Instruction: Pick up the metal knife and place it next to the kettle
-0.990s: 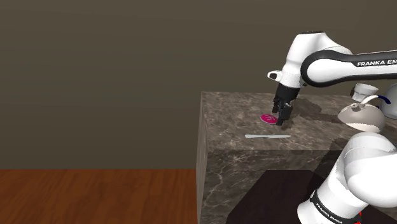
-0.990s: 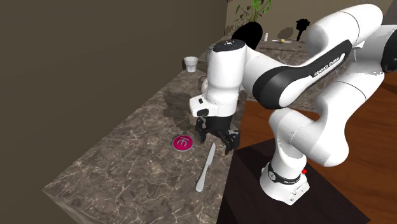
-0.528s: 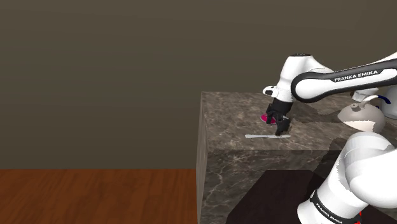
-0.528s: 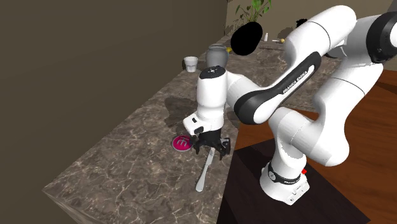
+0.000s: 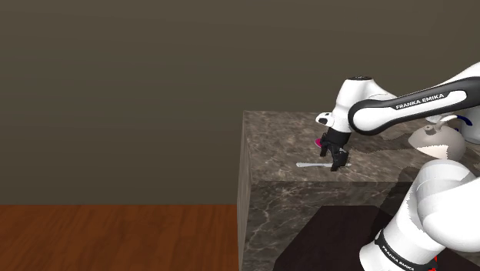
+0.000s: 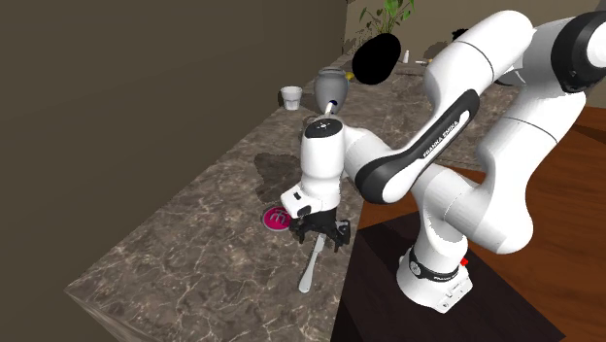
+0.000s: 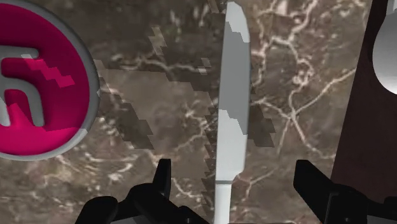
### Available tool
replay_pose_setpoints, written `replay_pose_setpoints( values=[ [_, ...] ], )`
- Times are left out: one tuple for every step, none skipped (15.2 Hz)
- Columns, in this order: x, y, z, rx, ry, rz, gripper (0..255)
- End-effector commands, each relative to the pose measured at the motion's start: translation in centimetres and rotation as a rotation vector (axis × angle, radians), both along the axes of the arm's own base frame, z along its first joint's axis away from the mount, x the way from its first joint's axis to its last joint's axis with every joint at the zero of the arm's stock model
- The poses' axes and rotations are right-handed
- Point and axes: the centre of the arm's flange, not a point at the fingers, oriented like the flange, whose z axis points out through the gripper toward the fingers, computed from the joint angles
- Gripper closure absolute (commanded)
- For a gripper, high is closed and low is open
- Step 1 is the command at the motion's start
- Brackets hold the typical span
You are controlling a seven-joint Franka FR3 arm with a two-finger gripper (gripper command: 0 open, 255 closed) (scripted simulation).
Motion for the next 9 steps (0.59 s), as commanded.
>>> replay_pose_setpoints(
  values=[
    [-0.01,0.01,-0.08,0.0,0.0,0.0,0],
    [-0.01,0.01,-0.08,0.0,0.0,0.0,0],
    [-0.01,0.01,-0.08,0.0,0.0,0.0,0],
    [-0.01,0.01,-0.08,0.0,0.0,0.0,0],
    [-0.01,0.01,-0.07,0.0,0.0,0.0,0],
    [-0.01,0.01,-0.07,0.0,0.0,0.0,0],
    [-0.01,0.01,-0.07,0.0,0.0,0.0,255],
    [-0.01,0.01,-0.07,0.0,0.0,0.0,255],
    [-0.01,0.01,-0.07,0.0,0.0,0.0,255]
  ],
)
